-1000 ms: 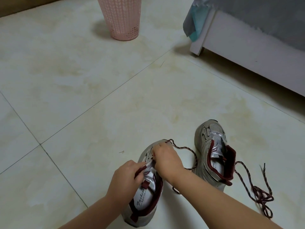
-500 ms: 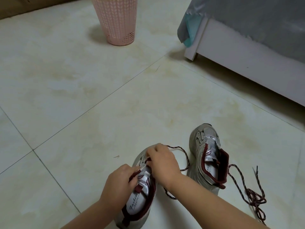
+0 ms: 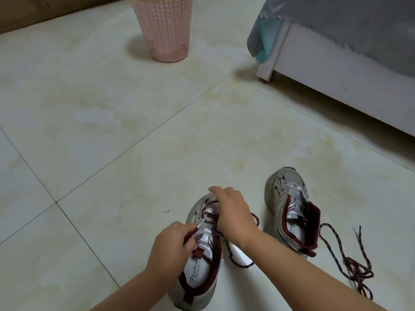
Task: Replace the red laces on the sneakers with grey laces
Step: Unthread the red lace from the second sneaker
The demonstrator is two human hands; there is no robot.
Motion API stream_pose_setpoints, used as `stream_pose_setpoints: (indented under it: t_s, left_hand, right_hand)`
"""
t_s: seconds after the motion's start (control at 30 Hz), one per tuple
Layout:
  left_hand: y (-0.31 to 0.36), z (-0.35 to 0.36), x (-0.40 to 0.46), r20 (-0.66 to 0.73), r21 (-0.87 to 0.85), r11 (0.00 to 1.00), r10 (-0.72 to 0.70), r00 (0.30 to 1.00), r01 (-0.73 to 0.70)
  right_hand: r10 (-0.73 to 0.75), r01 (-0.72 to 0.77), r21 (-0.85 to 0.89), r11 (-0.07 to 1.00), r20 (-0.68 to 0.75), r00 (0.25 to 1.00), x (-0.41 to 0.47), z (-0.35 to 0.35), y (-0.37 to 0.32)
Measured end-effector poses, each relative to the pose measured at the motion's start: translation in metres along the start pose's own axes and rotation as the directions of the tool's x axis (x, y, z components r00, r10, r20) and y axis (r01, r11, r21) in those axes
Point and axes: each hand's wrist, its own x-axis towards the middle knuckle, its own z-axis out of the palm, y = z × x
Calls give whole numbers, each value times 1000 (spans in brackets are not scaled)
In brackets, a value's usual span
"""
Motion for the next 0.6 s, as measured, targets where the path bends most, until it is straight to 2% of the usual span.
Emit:
stream_pose_setpoints:
  t_s: [0.07,0.1,0.2,0.27,0.3,0.37,0.43,0.47,0.5,0.53,0.6]
  left_hand:
    - [-1,-1,0,10,22,1000,3,1000,-4]
    - [-1,-1,1,14,35,999,7,1000,-8]
    - [-1,1,0,21,43,999,19,1000,-20]
    - [-1,2,-2,22,13,1000,12,1000,-12]
    - [-1,2,-2,20,-5,1000,6,1000,-6]
    - [-2,2,-2,14,-32,999,0,1000,1]
    - [-2,2,-2,23,-31,1000,-3,1000,4]
    - [-1,2,-2,31,-25,1000,-3,1000,4]
    - [-1,2,-2,36,-18,1000,-2,999,3]
    - [-1,2,-2,40,-11,1000,-3,999,3]
    - [-1,2,-2,43,-4,1000,-5,999,5]
  right_hand:
    - [-172,176,-69,982,66,983,-2,8,-2]
    - [-207,215,-102,971,91,974,-2,10,-3]
    - [-170,181,-119,976,97,981,0,12,-5]
    - [-56,59,-72,996,48,997,4,7,-5]
    - [58,-58,-14,998,9,998,6,3,-3]
    - [309,-292,172,941,-84,947,9,-8,4]
    - [467,-392,349,851,-161,870,11,-20,15]
    - [491,-402,376,835,-183,852,12,-24,18]
    - [479,-401,333,853,-195,856,11,-27,19]
    - [430,-388,219,895,-198,881,9,-28,17]
    - [227,-238,-54,970,-154,962,3,-22,13]
